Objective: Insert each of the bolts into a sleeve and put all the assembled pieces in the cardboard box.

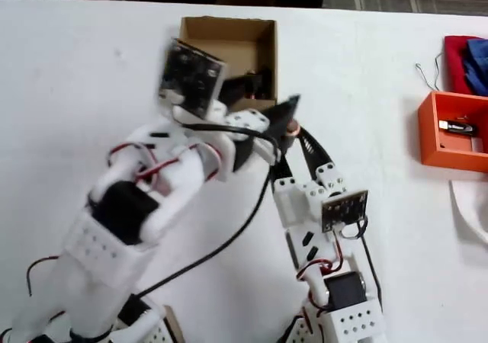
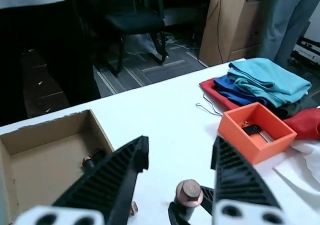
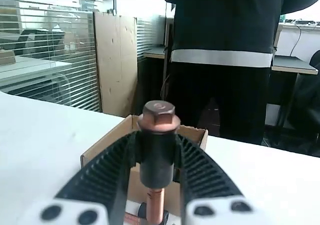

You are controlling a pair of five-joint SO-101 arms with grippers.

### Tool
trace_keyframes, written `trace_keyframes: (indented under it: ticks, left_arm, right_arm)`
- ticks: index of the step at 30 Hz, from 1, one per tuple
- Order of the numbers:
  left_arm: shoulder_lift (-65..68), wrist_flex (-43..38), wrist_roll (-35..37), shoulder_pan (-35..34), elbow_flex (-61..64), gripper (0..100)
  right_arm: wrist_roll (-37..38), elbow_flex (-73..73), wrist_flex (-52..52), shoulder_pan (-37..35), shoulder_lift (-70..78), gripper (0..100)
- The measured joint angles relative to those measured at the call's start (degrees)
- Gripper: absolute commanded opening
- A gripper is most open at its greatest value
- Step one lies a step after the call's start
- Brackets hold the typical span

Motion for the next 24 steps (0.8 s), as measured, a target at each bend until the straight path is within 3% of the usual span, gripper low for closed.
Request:
trace_keyframes:
  ticks: [4,11,14,18,24]
  left_arm:
    - [-2.11,2.64,0.0,-6.07,-2.2,1]
    - [-4.84,15.3,0.0,-26.02,1.14,8]
    - [-5.45,20.04,-2.37,-34.64,7.56,11]
    - [-5.89,20.75,-11.69,-45.45,19.16,6]
    - [-6.15,14.15,-22.59,-58.11,38.15,3]
  right_arm:
    - [-0.26,-4.57,8.62,0.0,0.26,2.0]
    - [-0.26,-26.11,16.88,-0.09,11.25,2.0]
    - [-0.26,-36.57,18.9,-0.09,23.38,2.0]
    - [-4.92,-54.95,24.7,-0.09,44.48,2.0]
    - [-12.92,-92.31,43.43,-0.44,81.41,2.0]
